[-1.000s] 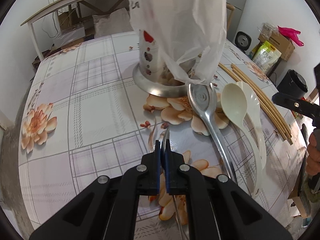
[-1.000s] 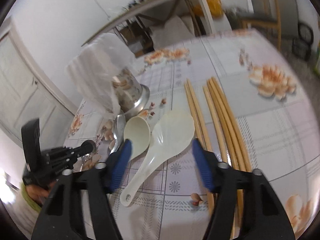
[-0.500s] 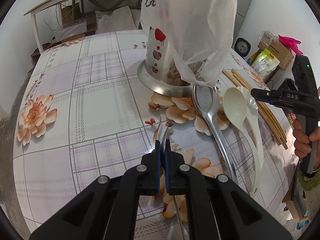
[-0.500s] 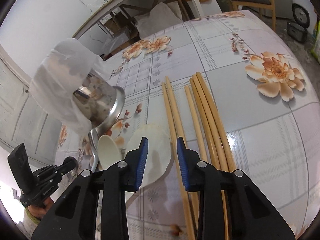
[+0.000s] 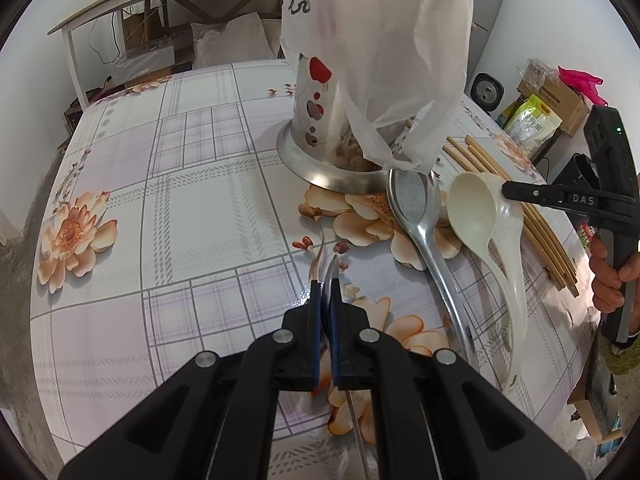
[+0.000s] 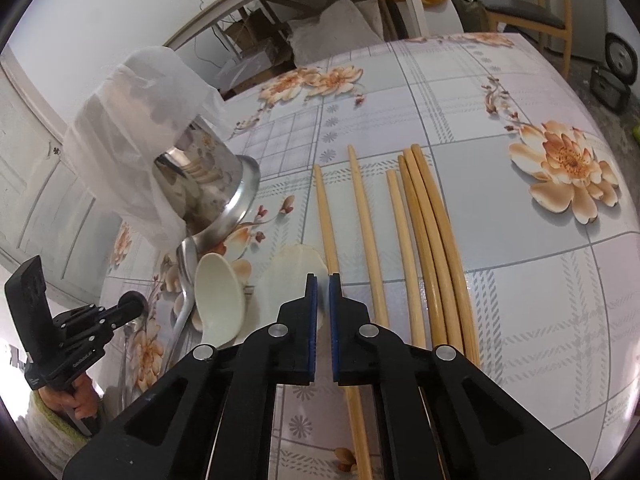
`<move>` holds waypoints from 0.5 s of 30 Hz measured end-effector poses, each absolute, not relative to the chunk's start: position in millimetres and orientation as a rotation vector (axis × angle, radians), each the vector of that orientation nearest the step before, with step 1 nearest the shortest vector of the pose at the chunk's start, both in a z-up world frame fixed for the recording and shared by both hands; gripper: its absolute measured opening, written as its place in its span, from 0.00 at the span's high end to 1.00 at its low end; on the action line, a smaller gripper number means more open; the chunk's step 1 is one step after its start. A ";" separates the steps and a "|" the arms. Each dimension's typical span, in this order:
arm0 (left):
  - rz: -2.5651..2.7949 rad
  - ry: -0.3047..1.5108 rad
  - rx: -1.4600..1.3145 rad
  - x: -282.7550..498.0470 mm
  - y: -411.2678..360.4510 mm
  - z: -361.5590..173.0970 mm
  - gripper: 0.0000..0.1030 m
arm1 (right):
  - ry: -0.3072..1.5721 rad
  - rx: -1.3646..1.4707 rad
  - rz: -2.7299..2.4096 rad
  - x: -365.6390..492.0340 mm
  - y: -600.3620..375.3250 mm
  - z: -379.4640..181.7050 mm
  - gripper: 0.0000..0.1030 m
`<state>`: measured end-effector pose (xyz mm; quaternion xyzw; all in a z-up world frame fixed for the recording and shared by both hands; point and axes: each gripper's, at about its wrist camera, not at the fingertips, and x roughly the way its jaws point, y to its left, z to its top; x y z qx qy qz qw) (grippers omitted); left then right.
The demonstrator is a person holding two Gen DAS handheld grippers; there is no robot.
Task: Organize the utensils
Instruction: 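Hold the spoon in the left tool while the right tool grasps the white paddle handle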
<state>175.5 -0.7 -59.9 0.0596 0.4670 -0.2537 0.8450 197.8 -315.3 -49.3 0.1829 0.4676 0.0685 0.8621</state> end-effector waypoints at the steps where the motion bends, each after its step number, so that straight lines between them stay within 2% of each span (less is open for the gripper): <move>1: -0.535 0.986 0.126 176.2 -1.1 -60.0 0.97 | 0.977 0.378 0.141 195.7 -315.5 -47.1 0.97; 15: -0.516 0.981 0.103 175.9 5.1 -57.1 0.97 | 0.911 0.322 0.098 163.1 -312.4 -13.9 1.00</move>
